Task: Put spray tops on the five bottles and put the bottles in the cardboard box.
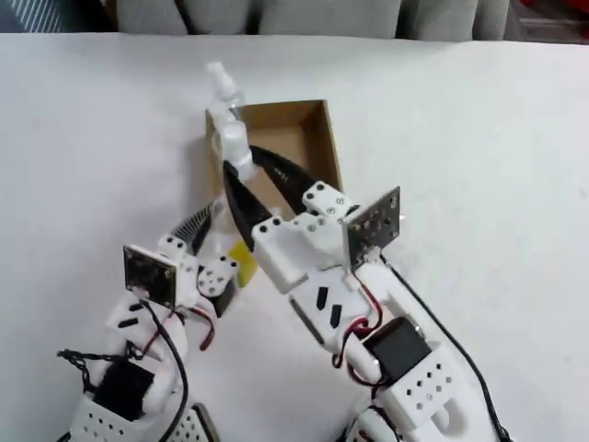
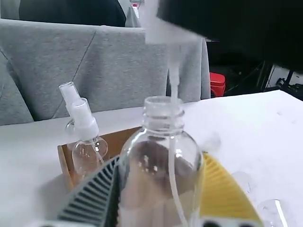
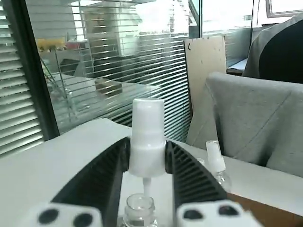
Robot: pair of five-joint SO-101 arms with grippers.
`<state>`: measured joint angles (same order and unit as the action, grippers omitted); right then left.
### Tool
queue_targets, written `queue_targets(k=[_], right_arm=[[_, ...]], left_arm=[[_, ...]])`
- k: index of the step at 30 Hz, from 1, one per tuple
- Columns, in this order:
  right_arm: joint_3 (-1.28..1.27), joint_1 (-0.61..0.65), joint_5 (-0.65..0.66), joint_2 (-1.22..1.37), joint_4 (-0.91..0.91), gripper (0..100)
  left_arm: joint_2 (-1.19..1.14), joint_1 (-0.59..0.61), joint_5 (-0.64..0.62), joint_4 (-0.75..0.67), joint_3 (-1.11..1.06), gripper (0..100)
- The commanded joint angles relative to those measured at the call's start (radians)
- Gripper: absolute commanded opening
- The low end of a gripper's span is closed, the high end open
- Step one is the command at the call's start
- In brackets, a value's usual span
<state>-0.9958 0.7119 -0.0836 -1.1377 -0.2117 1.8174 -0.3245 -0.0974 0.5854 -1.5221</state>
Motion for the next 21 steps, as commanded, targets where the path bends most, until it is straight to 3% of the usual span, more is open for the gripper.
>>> queue_targets(k=[1,13,21], right_arm=[[0.008,0.002,0.003,-0.019,-0.010,1.5],[-0.057,-0.002,0.006,-0.024,-0.015,1.5],[-0.055,0.002,0.008,-0.097,-0.151,1.5]], left_arm=[[0.013,-0.008,-0.006,-0.035,0.005,2],[0.013,-0.008,-0.006,-0.035,-0.008,2],[0.013,-0.008,-0.006,-0.035,-0.008,2]])
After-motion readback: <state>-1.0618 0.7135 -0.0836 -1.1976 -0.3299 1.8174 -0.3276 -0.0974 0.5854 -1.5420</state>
